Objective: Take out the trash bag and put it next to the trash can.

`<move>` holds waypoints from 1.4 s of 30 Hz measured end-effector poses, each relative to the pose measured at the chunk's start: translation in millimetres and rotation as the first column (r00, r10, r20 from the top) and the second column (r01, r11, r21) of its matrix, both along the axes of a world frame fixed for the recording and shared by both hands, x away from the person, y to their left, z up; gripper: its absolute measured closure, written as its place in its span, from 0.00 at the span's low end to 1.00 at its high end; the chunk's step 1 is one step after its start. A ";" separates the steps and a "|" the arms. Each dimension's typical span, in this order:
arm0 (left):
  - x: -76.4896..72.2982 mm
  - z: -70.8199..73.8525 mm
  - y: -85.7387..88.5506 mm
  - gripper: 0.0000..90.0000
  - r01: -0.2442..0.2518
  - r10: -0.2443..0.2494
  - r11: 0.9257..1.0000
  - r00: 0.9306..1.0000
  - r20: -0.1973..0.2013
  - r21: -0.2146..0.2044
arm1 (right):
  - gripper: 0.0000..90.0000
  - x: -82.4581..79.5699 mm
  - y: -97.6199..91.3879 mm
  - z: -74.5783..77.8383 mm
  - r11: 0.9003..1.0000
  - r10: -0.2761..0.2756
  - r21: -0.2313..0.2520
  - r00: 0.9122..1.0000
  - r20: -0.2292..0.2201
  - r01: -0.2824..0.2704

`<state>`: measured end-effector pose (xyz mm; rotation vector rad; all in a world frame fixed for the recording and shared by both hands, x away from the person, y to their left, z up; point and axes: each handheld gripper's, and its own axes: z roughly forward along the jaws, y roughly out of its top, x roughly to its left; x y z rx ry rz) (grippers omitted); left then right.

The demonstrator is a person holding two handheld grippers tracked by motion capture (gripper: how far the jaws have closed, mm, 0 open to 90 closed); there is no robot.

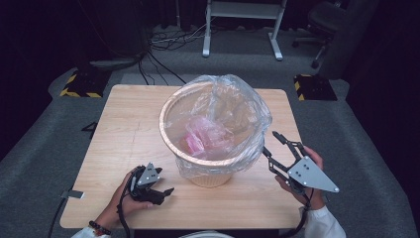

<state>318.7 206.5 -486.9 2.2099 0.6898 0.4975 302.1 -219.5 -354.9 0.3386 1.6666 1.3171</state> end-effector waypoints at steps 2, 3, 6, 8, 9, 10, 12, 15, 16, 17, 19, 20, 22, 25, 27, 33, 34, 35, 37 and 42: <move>-4.6 16.7 -1.2 0.22 0.015 -0.011 0.999 0.996 0.085 -0.047 | 0.61 -1.9 1.5 0.9 1.000 0.019 -0.008 1.000 -0.002 -0.019; -6.6 21.5 -1.5 0.22 0.020 -0.012 0.997 0.995 0.104 -0.072 | 0.61 -2.8 1.2 1.0 1.000 0.022 -0.009 1.000 -0.010 -0.022; -10.1 30.2 -2.8 0.21 0.029 -0.013 0.994 0.989 0.149 -0.104 | 0.60 -4.4 0.0 0.7 0.999 0.033 -0.010 0.999 -0.016 -0.034; -12.7 39.7 -5.0 0.21 0.033 -0.009 0.991 0.983 0.183 -0.132 | 0.57 -7.8 -1.3 1.4 0.999 0.052 -0.007 0.998 -0.027 -0.052; -14.1 44.7 -6.9 0.21 0.043 -0.013 0.987 0.981 0.196 -0.153 | 0.57 -7.8 -1.3 1.4 0.999 0.052 -0.007 0.998 -0.027 -0.052; -15.9 50.5 -9.4 0.21 0.051 -0.017 0.986 0.977 0.214 -0.157 | 0.54 -9.4 -1.7 1.7 0.998 0.063 -0.003 0.998 -0.029 -0.063; -21.0 62.4 -15.4 0.21 0.065 -0.020 0.985 0.963 0.268 -0.158 | 0.52 -13.7 -2.2 2.0 0.996 0.092 0.023 0.995 -0.025 -0.091; -30.1 81.9 -21.3 0.21 0.102 -0.026 0.972 0.941 0.336 -0.210 | 0.53 -15.4 -2.5 3.0 0.995 0.099 0.025 0.995 -0.026 -0.099; -34.7 90.0 -24.0 0.21 0.114 -0.022 0.966 0.929 0.369 -0.230 | 0.57 -16.8 -3.4 3.9 0.990 0.130 0.054 0.991 -0.032 -0.128; -34.7 90.0 -24.0 0.22 0.114 -0.022 0.966 0.929 0.369 -0.230 | 0.57 -16.8 -3.4 3.9 0.990 0.130 0.054 0.991 -0.032 -0.128; -39.7 97.3 -27.7 0.22 0.093 0.012 0.965 0.919 0.395 -0.246 | 0.59 -17.3 -3.2 5.2 0.984 0.160 0.090 0.986 -0.039 -0.156; -42.5 100.3 -28.8 0.23 0.090 0.025 0.960 0.915 0.402 -0.266 | 0.60 -16.8 -3.0 6.2 0.980 0.171 0.108 0.984 -0.046 -0.165; -48.0 105.5 -29.5 0.25 0.105 0.034 0.945 0.911 0.410 -0.311 | 0.63 -16.4 -2.1 8.2 0.974 0.194 0.133 0.979 -0.057 -0.186; -54.8 110.8 -31.0 0.26 0.095 0.055 0.946 0.897 0.439 -0.311 | 0.68 -16.4 2.0 10.3 0.973 0.200 0.131 0.978 -0.055 -0.192; -56.8 113.0 -31.0 0.29 0.107 0.048 0.942 0.895 0.444 -0.317 | 0.72 -16.7 6.9 12.8 0.971 0.207 0.138 0.977 -0.054 -0.198; -56.9 116.2 -30.1 0.46 0.135 0.031 0.931 0.896 0.442 -0.339 | 0.78 -17.1 16.4 17.6 0.970 0.210 0.134 0.977 -0.047 -0.202; -57.3 117.2 -29.8 0.50 0.141 0.028 0.930 0.894 0.447 -0.340 | 0.82 -17.2 20.1 18.3 0.970 0.218 0.126 0.974 -0.057 -0.210; -57.6 118.3 -29.6 0.53 0.152 0.017 0.927 0.896 0.444 -0.344 | 0.83 -17.2 22.2 18.4 0.969 0.221 0.122 0.973 -0.059 -0.213; -59.0 119.8 -30.8 0.52 0.163 0.008 0.924 0.896 0.444 -0.347 | 0.83 -18.3 26.1 18.7 0.966 0.234 0.125 0.970 -0.065 -0.225; -62.7 121.5 -37.9 0.38 0.167 0.002 0.924 0.898 0.439 -0.345 | 0.77 -23.7 39.5 21.3 0.964 0.246 0.123 0.966 -0.081 -0.236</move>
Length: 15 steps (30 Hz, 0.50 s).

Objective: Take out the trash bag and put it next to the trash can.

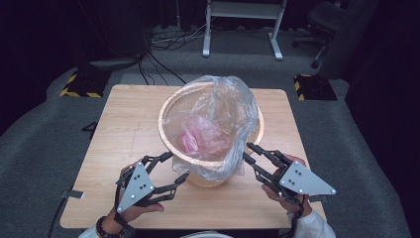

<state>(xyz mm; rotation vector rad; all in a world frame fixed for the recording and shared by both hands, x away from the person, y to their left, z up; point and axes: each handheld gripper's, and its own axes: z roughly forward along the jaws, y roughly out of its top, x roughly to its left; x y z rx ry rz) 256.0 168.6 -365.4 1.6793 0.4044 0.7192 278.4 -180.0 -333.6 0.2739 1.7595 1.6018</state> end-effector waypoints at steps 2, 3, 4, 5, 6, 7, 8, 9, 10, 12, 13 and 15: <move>-2.3 -0.5 -3.3 0.37 0.014 -0.014 1.000 1.000 0.001 -0.002 | 0.74 -0.8 3.0 0.6 1.000 -0.006 0.003 1.000 -0.001 0.006; -3.2 -1.0 -4.1 0.34 0.020 -0.020 1.000 1.000 -0.002 -0.008 | 0.72 -1.1 5.7 1.1 1.000 -0.006 0.006 1.000 -0.010 0.006; -4.0 -1.9 -4.1 0.32 0.029 -0.029 0.999 1.000 -0.006 -0.018 | 0.68 -1.2 11.2 1.3 1.000 -0.015 0.022 1.000 -0.024 0.016; -4.5 -2.8 -4.0 0.32 0.036 -0.037 0.999 0.999 -0.013 -0.027 | 0.68 -1.2 11.2 1.3 1.000 -0.015 0.022 1.000 -0.024 0.016; -4.6 -3.2 -4.2 0.33 0.035 -0.035 0.999 0.999 -0.015 -0.025 | 0.67 -2.1 16.3 1.0 1.000 -0.008 0.030 0.999 -0.034 0.009; -4.7 -3.3 -4.5 0.33 0.029 -0.030 0.999 0.999 -0.013 -0.024 | 0.67 -2.1 16.3 1.0 1.000 -0.008 0.030 0.999 -0.034 0.009; -4.6 -3.2 -4.5 0.35 0.033 -0.033 0.999 0.999 -0.014 -0.028 | 0.67 -2.7 18.5 1.0 1.000 0.001 0.031 0.999 -0.034 0.000; -4.4 -3.2 -4.7 0.41 0.040 -0.040 0.999 0.999 -0.017 -0.032 | 0.67 -3.8 24.0 1.3 0.999 0.012 0.033 0.999 -0.043 -0.010; -4.2 -3.8 -5.9 0.41 0.042 -0.043 0.998 0.999 -0.021 -0.038 | 0.67 -3.8 24.0 1.3 0.999 0.012 0.033 0.999 -0.043 -0.010; -4.2 -5.4 -9.3 0.49 0.045 -0.046 0.999 0.999 -0.021 -0.020 | 0.67 -5.5 29.9 1.5 0.999 0.018 0.034 0.999 -0.048 -0.017; -4.5 -6.5 -10.8 0.49 0.047 -0.047 0.999 0.999 -0.011 -0.007 | 0.67 -6.1 32.5 1.7 0.999 0.019 0.031 0.999 -0.046 -0.017; -4.7 -7.5 -12.7 0.59 0.063 -0.063 0.998 0.998 -0.008 0.015 | 0.71 -6.5 40.8 1.5 0.999 0.034 0.040 0.997 -0.063 -0.031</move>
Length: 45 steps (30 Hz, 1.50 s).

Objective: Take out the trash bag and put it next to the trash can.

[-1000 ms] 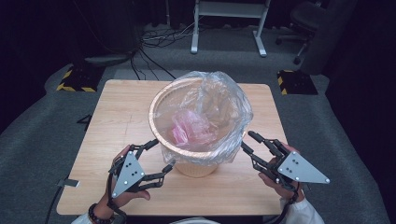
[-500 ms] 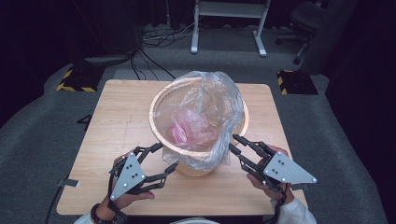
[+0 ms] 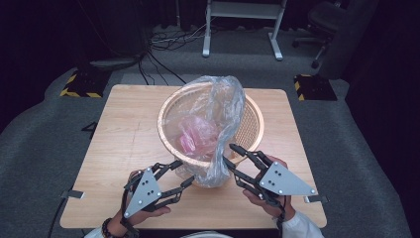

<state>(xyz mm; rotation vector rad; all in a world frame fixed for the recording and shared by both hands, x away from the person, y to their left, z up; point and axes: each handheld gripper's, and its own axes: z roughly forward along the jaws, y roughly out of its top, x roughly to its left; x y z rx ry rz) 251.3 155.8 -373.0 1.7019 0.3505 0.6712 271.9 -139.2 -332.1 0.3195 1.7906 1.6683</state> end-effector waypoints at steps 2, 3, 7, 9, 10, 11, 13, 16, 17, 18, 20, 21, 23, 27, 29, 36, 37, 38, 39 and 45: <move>0.9 -0.9 -1.3 0.63 0.005 -0.005 1.000 1.000 0.007 0.011 | 0.72 -0.2 6.4 -0.6 1.000 0.028 0.010 1.000 -0.014 -0.028; 1.4 -1.1 -1.3 0.63 0.006 -0.007 1.000 1.000 0.005 0.010 | 0.72 -0.2 6.4 -0.6 1.000 0.028 0.010 1.000 -0.014 -0.028; 3.9 -2.2 -1.5 0.67 0.020 -0.020 1.000 1.000 0.001 0.012 | 0.74 -2.1 20.2 0.0 0.999 0.043 -0.001 0.999 -0.012 -0.043; 4.8 -3.3 -1.8 0.67 0.029 -0.029 1.000 1.000 -0.012 0.006 | 0.76 -3.6 28.4 -0.3 0.997 0.071 -0.002 0.997 -0.018 -0.071; 5.6 -4.3 -2.2 0.67 0.027 -0.027 1.000 1.000 -0.011 0.009 | 0.77 -4.5 31.6 -0.6 0.998 0.065 -0.005 0.998 -0.008 -0.065; 5.6 -4.3 -2.2 0.67 0.027 -0.027 1.000 1.000 -0.011 0.009 | 0.79 -5.2 34.5 -1.0 0.998 0.069 -0.010 0.998 -0.001 -0.069; 6.7 -5.7 -2.5 0.67 0.033 -0.033 0.999 0.999 -0.020 0.008 | 0.79 -6.3 40.1 -2.0 0.996 0.088 -0.014 0.996 0.005 -0.088; 7.2 -6.3 -1.9 0.66 0.036 -0.036 0.999 0.999 -0.016 0.018 | 0.84 -8.3 47.2 -3.4 0.995 0.097 -0.028 0.995 0.028 -0.096; 7.1 -7.1 -2.1 0.66 0.038 -0.037 0.999 0.999 -0.021 0.017 | 0.84 -8.3 47.2 -3.4 0.995 0.097 -0.028 0.995 0.028 -0.096; 6.7 -8.3 -1.2 0.60 0.047 -0.046 0.999 0.998 -0.035 0.015 | 0.88 -9.7 50.9 -5.4 0.994 0.106 -0.040 0.993 0.055 -0.104; 5.6 -8.7 0.3 0.54 0.054 -0.054 0.998 0.998 -0.045 0.012 | 0.89 -10.2 52.3 -6.3 0.994 0.104 -0.048 0.992 0.073 -0.101; 4.3 -9.4 1.9 0.48 0.051 -0.051 0.999 0.998 -0.046 0.002 | 0.92 -10.4 53.5 -6.8 0.993 0.107 -0.049 0.991 0.079 -0.103; 2.2 -10.4 6.8 0.38 0.030 -0.032 0.999 0.998 -0.061 -0.034 | 0.93 -10.7 55.4 -8.0 0.992 0.115 -0.059 0.989 0.098 -0.110; -4.1 -10.1 19.2 0.34 0.005 -0.010 0.995 0.998 -0.057 -0.096 | 0.96 -11.6 59.0 -10.8 0.989 0.138 -0.071 0.984 0.117 -0.130; -5.8 -8.5 24.8 0.35 -0.008 0.001 0.992 0.999 -0.051 -0.124 | 0.97 -12.7 60.8 -11.5 0.988 0.142 -0.078 0.982 0.124 -0.133; -14.6 1.8 23.1 0.34 0.018 -0.018 0.989 1.000 0.001 -0.146 | 0.98 -13.2 66.9 -14.0 0.987 0.154 -0.080 0.976 0.153 -0.143; -14.6 1.8 23.1 0.35 0.018 -0.018 0.989 1.000 0.001 -0.146 | 0.98 -13.2 66.9 -14.0 0.987 0.154 -0.080 0.976 0.153 -0.143; -15.5 3.3 16.2 0.35 -0.016 0.019 0.995 1.000 0.024 -0.102 | 0.98 -12.8 68.2 -14.8 0.984 0.170 -0.077 0.974 0.151 -0.160; -15.5 3.3 16.2 0.39 -0.016 0.019 0.995 1.000 0.024 -0.102 | 0.98 -12.8 68.2 -14.8 0.984 0.170 -0.077 0.974 0.151 -0.160; -9.1 9.2 19.3 0.83 -0.062 0.065 0.997 0.992 0.104 -0.034 | 0.86 -15.7 67.3 -18.2 0.982 0.184 -0.080 0.968 0.170 -0.173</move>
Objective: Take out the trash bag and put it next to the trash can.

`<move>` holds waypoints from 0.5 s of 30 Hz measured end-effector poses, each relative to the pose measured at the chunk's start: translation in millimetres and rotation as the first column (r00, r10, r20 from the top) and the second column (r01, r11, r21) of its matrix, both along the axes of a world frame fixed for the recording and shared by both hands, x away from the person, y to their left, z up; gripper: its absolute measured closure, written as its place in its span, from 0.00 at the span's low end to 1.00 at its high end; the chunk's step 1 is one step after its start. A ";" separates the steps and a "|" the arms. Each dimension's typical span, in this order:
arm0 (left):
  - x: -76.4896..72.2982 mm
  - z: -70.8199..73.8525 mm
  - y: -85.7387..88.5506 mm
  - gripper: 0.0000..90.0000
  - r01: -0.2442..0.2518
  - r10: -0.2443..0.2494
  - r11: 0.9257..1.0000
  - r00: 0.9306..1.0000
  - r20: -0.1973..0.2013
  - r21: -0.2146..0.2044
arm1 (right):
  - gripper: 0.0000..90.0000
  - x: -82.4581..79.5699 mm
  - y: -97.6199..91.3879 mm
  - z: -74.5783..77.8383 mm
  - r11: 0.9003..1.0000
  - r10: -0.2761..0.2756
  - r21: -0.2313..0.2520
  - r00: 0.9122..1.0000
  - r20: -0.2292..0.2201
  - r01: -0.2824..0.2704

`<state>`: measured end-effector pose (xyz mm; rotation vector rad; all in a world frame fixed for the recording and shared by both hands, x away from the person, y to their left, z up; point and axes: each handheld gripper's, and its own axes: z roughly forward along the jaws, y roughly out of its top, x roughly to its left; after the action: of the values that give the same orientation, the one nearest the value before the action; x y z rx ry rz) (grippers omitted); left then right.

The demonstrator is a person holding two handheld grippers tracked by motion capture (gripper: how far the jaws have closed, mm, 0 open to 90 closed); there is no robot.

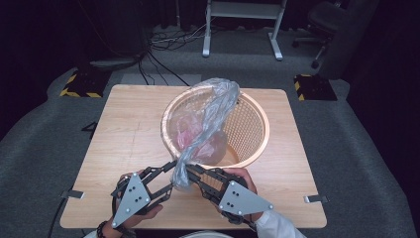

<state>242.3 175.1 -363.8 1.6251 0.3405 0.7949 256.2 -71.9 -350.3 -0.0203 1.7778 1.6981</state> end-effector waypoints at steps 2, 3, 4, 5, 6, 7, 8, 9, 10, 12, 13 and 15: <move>5.3 1.8 5.9 0.95 0.004 -0.004 1.000 1.000 0.001 0.003 | 0.83 -3.3 -3.1 -3.0 1.000 -0.012 0.005 1.000 0.023 0.011; 7.1 1.9 8.0 0.97 0.003 -0.003 1.000 1.000 -0.001 0.002 | 0.80 -5.3 -4.1 -4.3 1.000 -0.028 0.001 0.999 0.042 0.028; 11.1 1.2 12.7 0.98 -0.014 0.014 1.000 1.000 0.000 0.009 | 0.80 -6.7 -4.9 -5.3 0.999 -0.035 0.001 0.998 0.049 0.035; 14.8 -0.2 15.9 0.99 -0.006 0.006 1.000 1.000 -0.012 0.003 | 0.80 -8.5 -7.2 -7.0 0.999 -0.051 0.000 0.996 0.069 0.051; 17.8 -2.5 18.2 0.99 -0.005 0.006 1.000 1.000 -0.030 0.015 | 0.79 -9.1 -8.6 -7.9 0.998 -0.061 0.000 0.995 0.080 0.061; 20.0 -5.3 18.3 1.00 -0.021 0.022 0.999 0.999 -0.028 0.033 | 0.79 -9.0 -10.0 -8.5 0.998 -0.065 0.003 0.995 0.082 0.064; 22.3 -8.4 18.1 1.00 -0.036 0.037 0.998 0.999 -0.027 0.051 | 0.79 -8.7 -11.0 -8.7 0.998 -0.066 0.005 0.995 0.081 0.066; 26.6 -13.2 18.7 1.00 -0.022 0.025 0.998 0.998 -0.050 0.061 | 0.79 -8.5 -11.9 -8.8 0.998 -0.070 0.005 0.994 0.082 0.069; 28.8 -17.3 18.1 1.00 -0.019 0.023 0.997 0.998 -0.060 0.077 | 0.79 -7.7 -13.4 -9.0 0.996 -0.086 0.008 0.992 0.088 0.085; 31.5 -24.2 13.6 1.00 -0.048 0.054 0.987 0.998 -0.034 0.154 | 0.77 -5.8 -16.0 -9.8 0.995 -0.094 0.020 0.992 0.078 0.093; 33.6 -28.3 11.7 1.00 -0.053 0.060 0.983 0.998 -0.035 0.177 | 0.77 -5.2 -16.2 -10.4 0.994 -0.105 0.025 0.991 0.082 0.103; 38.3 -36.8 8.8 1.00 -0.032 0.047 0.978 0.997 -0.068 0.205 | 0.75 -4.5 -17.2 -11.3 0.993 -0.117 0.023 0.989 0.089 0.116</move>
<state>280.6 183.9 -400.6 1.8481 0.3531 0.8235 251.7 -89.1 -361.6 0.0146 1.6649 1.6049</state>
